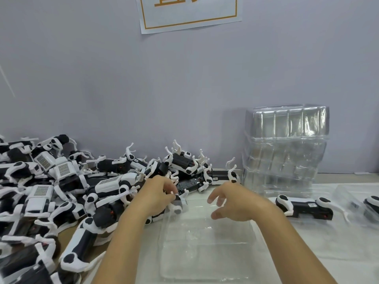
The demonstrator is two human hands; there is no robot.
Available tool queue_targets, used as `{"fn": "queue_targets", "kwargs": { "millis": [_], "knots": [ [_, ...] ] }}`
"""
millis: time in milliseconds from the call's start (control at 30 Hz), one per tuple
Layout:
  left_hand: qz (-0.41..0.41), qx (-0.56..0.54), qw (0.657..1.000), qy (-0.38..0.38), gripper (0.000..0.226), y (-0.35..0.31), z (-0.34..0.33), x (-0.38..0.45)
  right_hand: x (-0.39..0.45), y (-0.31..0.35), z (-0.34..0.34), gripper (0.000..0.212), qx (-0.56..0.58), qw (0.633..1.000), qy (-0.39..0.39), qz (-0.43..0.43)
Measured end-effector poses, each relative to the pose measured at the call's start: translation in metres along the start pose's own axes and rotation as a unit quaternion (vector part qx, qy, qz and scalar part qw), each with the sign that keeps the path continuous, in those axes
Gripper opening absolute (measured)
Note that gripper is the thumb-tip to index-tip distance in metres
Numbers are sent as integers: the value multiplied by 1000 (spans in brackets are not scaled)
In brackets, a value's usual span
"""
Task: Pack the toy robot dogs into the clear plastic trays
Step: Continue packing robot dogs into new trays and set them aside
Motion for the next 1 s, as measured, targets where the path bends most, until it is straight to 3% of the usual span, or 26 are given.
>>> {"fn": "queue_targets", "kwargs": {
  "millis": [167,300,633,833,900,1000],
  "knots": [
    [-1,-23,999,-38,21,-1,0,3,1,-2,3,38,1,1000,-7,8],
    [2,-87,989,-122,29,-2,13,0,4,-4,-1,29,-2,1000,-14,4],
    [-22,-352,896,-272,29,-9,47,-9,3,0,2,29,-9,999,-26,31],
    [-53,-517,823,-231,30,-23,42,-14,6,23,13,41,100,966,-197,133],
    [-78,-578,792,-182,29,-39,35,-15,6,33,11,42,153,944,-235,172],
    [-119,-657,741,-72,29,-63,22,-18,6,39,12,23,225,900,-317,198]
  ]
}}
Point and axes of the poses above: each hand's wrist, its own x-axis towards the middle knuckle, its own z-axis out of the back of the hand, y = z × x, the point moved 4 cm from there along x, towards the middle knuckle, and after that the axes turned 7 degrees about z, right-handed, at the moved point
